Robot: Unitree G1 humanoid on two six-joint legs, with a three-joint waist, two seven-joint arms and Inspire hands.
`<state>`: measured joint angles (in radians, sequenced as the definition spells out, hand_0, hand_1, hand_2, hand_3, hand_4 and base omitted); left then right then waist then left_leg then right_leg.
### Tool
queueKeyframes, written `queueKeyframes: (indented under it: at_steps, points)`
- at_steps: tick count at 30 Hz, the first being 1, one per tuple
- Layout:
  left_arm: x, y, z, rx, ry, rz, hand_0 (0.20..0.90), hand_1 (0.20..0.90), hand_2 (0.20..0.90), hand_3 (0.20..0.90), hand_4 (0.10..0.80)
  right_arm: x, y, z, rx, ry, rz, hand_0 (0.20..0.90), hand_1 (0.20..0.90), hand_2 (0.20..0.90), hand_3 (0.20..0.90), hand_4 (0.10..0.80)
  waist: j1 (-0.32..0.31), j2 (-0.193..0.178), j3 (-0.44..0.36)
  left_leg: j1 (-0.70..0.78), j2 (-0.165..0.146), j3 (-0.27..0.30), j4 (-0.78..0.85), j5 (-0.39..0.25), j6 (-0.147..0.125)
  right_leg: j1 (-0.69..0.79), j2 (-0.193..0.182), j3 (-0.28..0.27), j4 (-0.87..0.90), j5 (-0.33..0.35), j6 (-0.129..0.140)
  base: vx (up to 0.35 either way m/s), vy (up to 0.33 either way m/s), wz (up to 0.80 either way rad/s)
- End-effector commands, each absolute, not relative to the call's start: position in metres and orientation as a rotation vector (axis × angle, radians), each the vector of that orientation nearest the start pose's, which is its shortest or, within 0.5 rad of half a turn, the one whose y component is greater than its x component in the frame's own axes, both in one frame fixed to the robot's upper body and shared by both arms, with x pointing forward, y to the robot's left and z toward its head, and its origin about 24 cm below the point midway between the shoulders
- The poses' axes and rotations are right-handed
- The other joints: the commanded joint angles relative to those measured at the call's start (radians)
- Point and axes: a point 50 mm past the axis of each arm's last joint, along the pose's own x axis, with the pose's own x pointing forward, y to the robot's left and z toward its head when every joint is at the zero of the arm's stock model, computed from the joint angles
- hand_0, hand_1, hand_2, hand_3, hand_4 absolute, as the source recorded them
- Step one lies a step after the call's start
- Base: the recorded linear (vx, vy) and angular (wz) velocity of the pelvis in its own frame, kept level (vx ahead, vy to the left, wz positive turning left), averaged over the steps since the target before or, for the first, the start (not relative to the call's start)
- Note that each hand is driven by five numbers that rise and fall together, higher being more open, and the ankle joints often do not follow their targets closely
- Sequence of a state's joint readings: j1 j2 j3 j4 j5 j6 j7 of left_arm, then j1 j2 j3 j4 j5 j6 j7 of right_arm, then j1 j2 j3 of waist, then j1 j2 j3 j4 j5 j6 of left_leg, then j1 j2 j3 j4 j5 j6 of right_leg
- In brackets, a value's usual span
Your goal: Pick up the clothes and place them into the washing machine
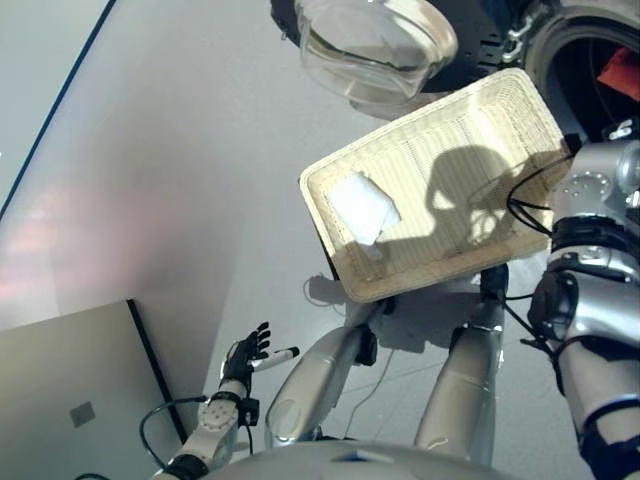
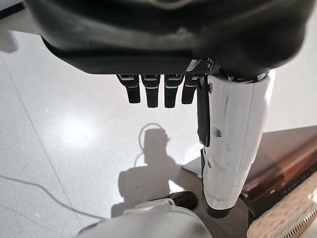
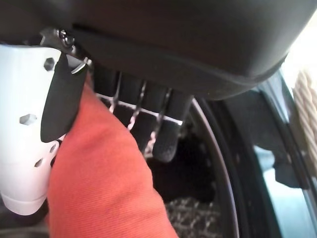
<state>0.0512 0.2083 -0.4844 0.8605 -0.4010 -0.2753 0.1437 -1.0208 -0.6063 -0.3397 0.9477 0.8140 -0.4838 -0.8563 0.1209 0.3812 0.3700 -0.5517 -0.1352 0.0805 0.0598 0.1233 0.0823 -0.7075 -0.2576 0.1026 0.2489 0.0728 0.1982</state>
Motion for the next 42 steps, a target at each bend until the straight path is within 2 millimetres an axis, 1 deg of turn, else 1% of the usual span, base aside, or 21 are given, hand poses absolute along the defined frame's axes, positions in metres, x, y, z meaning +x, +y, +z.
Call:
queueKeyframes:
  at_steps: [1,3,4,5,8,12,17,21,24,28,29,30,31,32,33,37,42]
  points:
    - [0.135,0.167,-0.133,0.066,0.744,0.031,0.9,0.9,0.9,0.9,0.8,0.304,-0.374,0.296,0.759,-0.904,-1.18,0.2,0.2,0.2,0.2,0.3,0.003,0.07,-0.008,-0.082,0.015,-0.065,0.081,-0.046,-0.1,0.053,0.078,-0.066,0.055,-0.082,-0.113,-0.003,0.011,-0.05]
    - [0.134,0.168,-0.133,0.069,0.748,0.035,0.9,0.9,0.9,0.9,0.8,0.302,-0.374,0.301,0.759,-0.924,-1.17,0.2,0.2,0.2,0.2,0.3,-0.001,0.073,0.0,-0.088,0.017,-0.058,0.082,-0.037,-0.1,0.041,0.083,-0.056,0.06,-0.075,-0.115,-0.028,0.008,-0.06]
    - [0.134,0.169,-0.133,0.067,0.745,0.036,0.9,0.9,0.9,0.9,0.8,0.302,-0.372,0.307,0.76,-0.95,-1.143,0.2,0.2,0.2,0.2,0.3,-0.003,0.074,0.002,-0.091,0.017,-0.054,0.082,-0.037,-0.1,0.036,0.086,-0.052,0.061,-0.074,-0.115,0.007,0.002,-0.11]
    - [0.134,0.168,-0.133,0.064,0.744,0.032,0.9,0.9,0.9,0.9,0.8,0.301,-0.371,0.308,0.756,-0.956,-1.137,0.2,0.2,0.2,0.2,0.3,-0.005,0.073,0.002,-0.089,0.015,-0.052,0.083,-0.047,-0.101,0.035,0.085,-0.05,0.067,-0.087,-0.115,0.037,0.0,-0.12]
    - [0.134,0.169,-0.132,0.062,0.74,0.034,0.9,0.9,0.9,0.9,0.8,0.298,-0.371,0.324,0.753,-1.002,-1.109,0.2,0.2,0.2,0.2,0.3,-0.006,0.078,0.005,-0.091,0.018,-0.042,0.084,-0.048,-0.101,0.021,0.087,-0.042,0.079,-0.089,-0.115,0.026,0.006,-0.11]
    - [0.136,0.171,-0.13,0.066,0.726,0.035,0.9,0.9,0.9,0.9,0.8,0.291,-0.37,0.352,0.733,-1.074,-1.064,0.2,0.2,0.2,0.2,0.3,-0.005,0.085,-0.004,-0.091,0.021,-0.035,0.082,-0.05,-0.102,0.01,0.091,-0.029,0.088,-0.094,-0.114,0.032,-0.003,-0.14]
    - [0.137,0.172,-0.129,0.066,0.715,0.029,0.9,0.9,0.9,0.9,0.8,0.285,-0.361,0.376,0.659,-1.139,-1.012,0.2,0.2,0.2,0.2,0.3,-0.002,0.092,-0.018,-0.087,0.024,-0.03,0.079,-0.052,-0.103,0.007,0.092,-0.027,0.096,-0.102,-0.114,0.037,-0.013,-0.07]
    - [0.139,0.174,-0.127,0.07,0.703,0.023,0.9,0.9,0.9,0.9,0.8,0.28,-0.359,0.397,0.586,-1.181,-0.97,0.2,0.2,0.2,0.2,0.3,0.003,0.093,-0.036,-0.08,0.026,-0.033,0.076,-0.054,-0.106,0.008,0.094,-0.031,0.104,-0.108,-0.115,0.038,-0.026,0.0]
    - [0.139,0.177,-0.127,0.074,0.702,0.027,0.9,0.9,0.9,0.9,0.8,0.278,-0.362,0.406,0.559,-1.182,-0.938,0.2,0.2,0.2,0.2,0.3,0.006,0.089,-0.051,-0.074,0.028,-0.033,0.075,-0.056,-0.109,0.014,0.095,-0.034,0.106,-0.109,-0.117,0.041,-0.016,0.01]
    - [0.141,0.18,-0.126,0.074,0.696,0.036,0.9,0.9,0.9,0.9,0.8,0.278,-0.358,0.416,0.552,-1.206,-0.877,0.2,0.2,0.2,0.2,0.3,0.006,0.08,-0.067,-0.067,0.034,-0.033,0.071,-0.059,-0.113,0.023,0.098,-0.041,0.1,-0.111,-0.118,0.037,-0.012,0.01]
    - [0.142,0.179,-0.126,0.072,0.694,0.036,0.9,0.9,0.9,0.9,0.8,0.277,-0.359,0.416,0.557,-1.209,-0.877,0.252,0.252,0.252,0.252,0.337,0.006,0.079,-0.07,-0.066,0.035,-0.034,0.07,-0.059,-0.113,0.025,0.098,-0.043,0.1,-0.112,-0.118,0.034,-0.022,0.0]
    - [0.141,0.18,-0.126,0.074,0.696,0.039,0.9,0.9,0.9,0.9,0.8,0.277,-0.361,0.417,0.556,-1.206,-0.884,0.271,0.271,0.271,0.271,0.351,0.008,0.077,-0.075,-0.063,0.037,-0.035,0.069,-0.06,-0.114,0.027,0.099,-0.046,0.101,-0.114,-0.119,0.033,-0.02,0.01]
    - [0.14,0.181,-0.127,0.077,0.7,0.04,0.9,0.9,0.9,0.9,0.8,0.274,-0.363,0.418,0.557,-1.213,-0.891,0.362,0.362,0.362,0.362,0.416,0.009,0.075,-0.081,-0.061,0.038,-0.037,0.069,-0.06,-0.115,0.032,0.099,-0.045,0.1,-0.115,-0.12,0.036,-0.016,0.02]
    - [0.14,0.181,-0.127,0.078,0.701,0.042,0.9,0.9,0.9,0.9,0.8,0.273,-0.365,0.42,0.556,-1.215,-0.895,0.746,0.746,0.746,0.746,0.69,0.01,0.075,-0.084,-0.057,0.038,-0.04,0.067,-0.06,-0.116,0.035,0.1,-0.047,0.098,-0.115,-0.12,0.039,-0.009,0.02]
    - [0.14,0.182,-0.127,0.079,0.698,0.045,0.9,0.9,0.9,0.9,0.8,0.27,-0.367,0.422,0.553,-1.22,-0.897,0.9,0.9,0.9,0.9,0.8,0.01,0.073,-0.09,-0.053,0.038,-0.04,0.064,-0.061,-0.117,0.038,0.101,-0.049,0.096,-0.115,-0.122,0.0,0.0,0.0]
    - [0.14,0.183,-0.127,0.079,0.7,0.052,0.9,0.9,0.9,0.9,0.8,0.268,-0.371,0.423,0.551,-1.216,-0.91,0.9,0.9,0.9,0.9,0.8,0.009,0.071,-0.097,-0.048,0.039,-0.041,0.059,-0.06,-0.118,0.045,0.103,-0.05,0.086,-0.112,-0.122,0.0,0.0,0.0]
    - [0.138,0.182,-0.129,0.077,0.711,0.059,0.9,0.9,0.9,0.9,0.8,0.272,-0.379,0.416,0.563,-1.163,-0.956,0.9,0.9,0.9,0.9,0.8,0.009,0.068,-0.103,-0.044,0.043,-0.037,0.058,-0.062,-0.117,0.053,0.107,-0.049,0.079,-0.111,-0.124,0.0,0.0,0.0]
